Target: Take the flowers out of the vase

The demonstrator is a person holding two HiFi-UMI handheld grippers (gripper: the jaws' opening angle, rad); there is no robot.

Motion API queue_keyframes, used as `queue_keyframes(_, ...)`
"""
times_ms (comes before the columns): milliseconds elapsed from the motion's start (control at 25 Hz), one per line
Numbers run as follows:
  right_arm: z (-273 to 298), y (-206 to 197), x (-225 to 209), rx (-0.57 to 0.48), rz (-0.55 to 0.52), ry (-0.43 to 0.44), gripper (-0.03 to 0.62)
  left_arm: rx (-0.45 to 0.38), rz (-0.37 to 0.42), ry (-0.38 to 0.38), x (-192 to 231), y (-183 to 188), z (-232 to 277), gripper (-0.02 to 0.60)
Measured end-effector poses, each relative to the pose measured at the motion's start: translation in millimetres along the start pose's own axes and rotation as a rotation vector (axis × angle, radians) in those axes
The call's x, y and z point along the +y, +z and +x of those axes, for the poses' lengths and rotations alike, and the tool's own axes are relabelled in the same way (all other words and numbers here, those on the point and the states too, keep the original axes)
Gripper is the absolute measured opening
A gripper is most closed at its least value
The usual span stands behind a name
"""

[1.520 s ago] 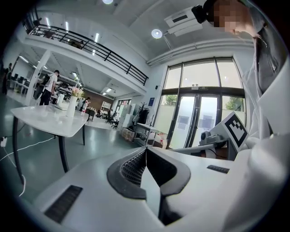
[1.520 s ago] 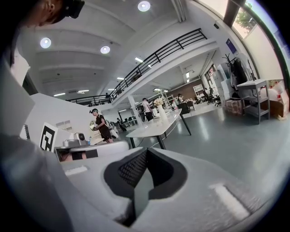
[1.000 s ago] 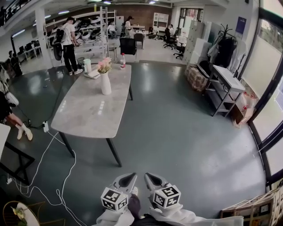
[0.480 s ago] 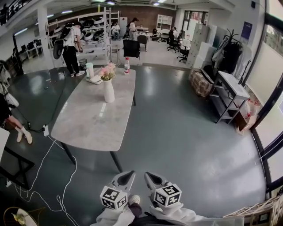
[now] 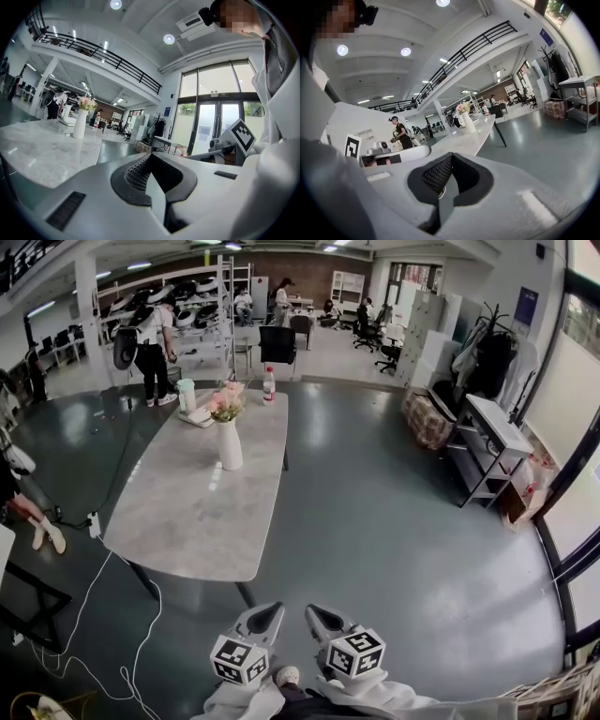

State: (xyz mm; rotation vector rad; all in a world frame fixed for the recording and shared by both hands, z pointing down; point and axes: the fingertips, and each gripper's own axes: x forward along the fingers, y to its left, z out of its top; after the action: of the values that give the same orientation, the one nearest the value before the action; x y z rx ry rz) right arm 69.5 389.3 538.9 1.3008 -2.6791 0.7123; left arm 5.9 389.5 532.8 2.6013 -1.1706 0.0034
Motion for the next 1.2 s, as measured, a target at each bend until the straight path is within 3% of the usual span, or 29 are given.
queue_keyframes(480, 53, 11, -17, -0.021, 0.025, 0.012, -0.002, 0.014, 0.033, -0.004, 46, 9, 30, 0.003)
queue_keyframes(920, 50, 4, -13, -0.006, 0.026, 0.003, -0.002, 0.05, 0.036, -0.027, 33, -3, 29, 0.003)
queue_keyframes(1200, 52, 12, -19, -0.048, 0.012, 0.037, -0.002, 0.067, 0.032, -0.037, 33, -7, 39, 0.003)
